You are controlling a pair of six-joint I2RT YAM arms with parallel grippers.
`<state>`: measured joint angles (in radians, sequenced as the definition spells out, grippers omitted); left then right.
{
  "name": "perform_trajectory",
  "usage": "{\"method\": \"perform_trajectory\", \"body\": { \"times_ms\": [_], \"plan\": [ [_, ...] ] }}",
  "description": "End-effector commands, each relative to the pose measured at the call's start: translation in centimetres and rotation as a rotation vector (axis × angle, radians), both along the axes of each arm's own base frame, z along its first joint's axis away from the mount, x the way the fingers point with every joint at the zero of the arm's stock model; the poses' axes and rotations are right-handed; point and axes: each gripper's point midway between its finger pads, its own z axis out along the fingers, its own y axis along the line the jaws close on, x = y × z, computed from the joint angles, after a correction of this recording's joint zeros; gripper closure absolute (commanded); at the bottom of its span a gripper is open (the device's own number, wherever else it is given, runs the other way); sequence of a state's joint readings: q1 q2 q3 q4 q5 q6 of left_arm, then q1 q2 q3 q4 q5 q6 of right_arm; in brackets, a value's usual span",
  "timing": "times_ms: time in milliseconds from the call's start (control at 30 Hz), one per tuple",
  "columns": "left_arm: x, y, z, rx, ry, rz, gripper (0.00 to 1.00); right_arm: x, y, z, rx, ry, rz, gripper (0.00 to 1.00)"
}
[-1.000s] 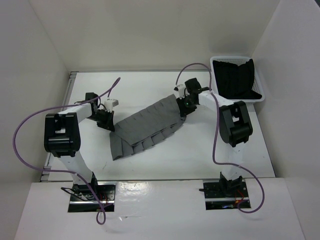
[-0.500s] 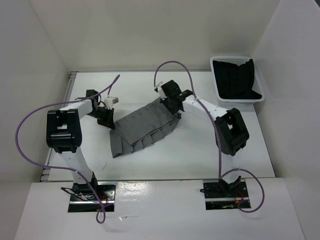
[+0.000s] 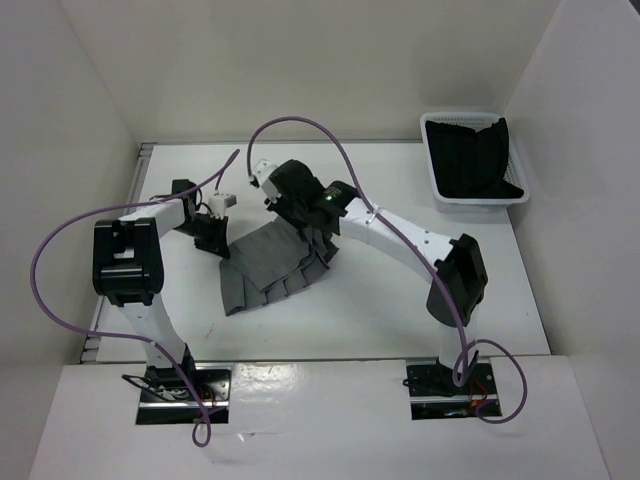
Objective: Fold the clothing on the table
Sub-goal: Fold the skirt
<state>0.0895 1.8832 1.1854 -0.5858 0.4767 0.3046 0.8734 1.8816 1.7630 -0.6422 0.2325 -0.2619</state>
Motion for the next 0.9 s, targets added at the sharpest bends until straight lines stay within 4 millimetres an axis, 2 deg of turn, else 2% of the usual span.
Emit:
{"method": "perform_trajectory", "body": {
  "times_ms": [0,333,533,667,867],
  "plan": [
    [-0.5,0.7,-1.8,0.029,0.044,0.01,1.0,-2.3,2.2,3.5,0.049,-0.033,0.061,1.0],
    [-0.5,0.5,-1.7,0.018,0.047,0.017,1.0,-6.8,7.3,1.0,0.036,0.038,0.196,1.0],
    [-0.5,0.5,-1.7,0.018,0.047,0.017,1.0,-8.8,9.7,-0.2,0.035,0.062,0.242,1.0],
    [-0.5,0.4,-1.7,0.009,0.046,0.015,1.0,-9.9,10.8,-1.7,0.023,0.094,0.269,1.0],
    [-0.7,0.3,-1.7,0.008,0.055,0.015,1.0,-9.8,11.5,-3.2,0.012,0.116,0.268,1.0]
  ]
}}
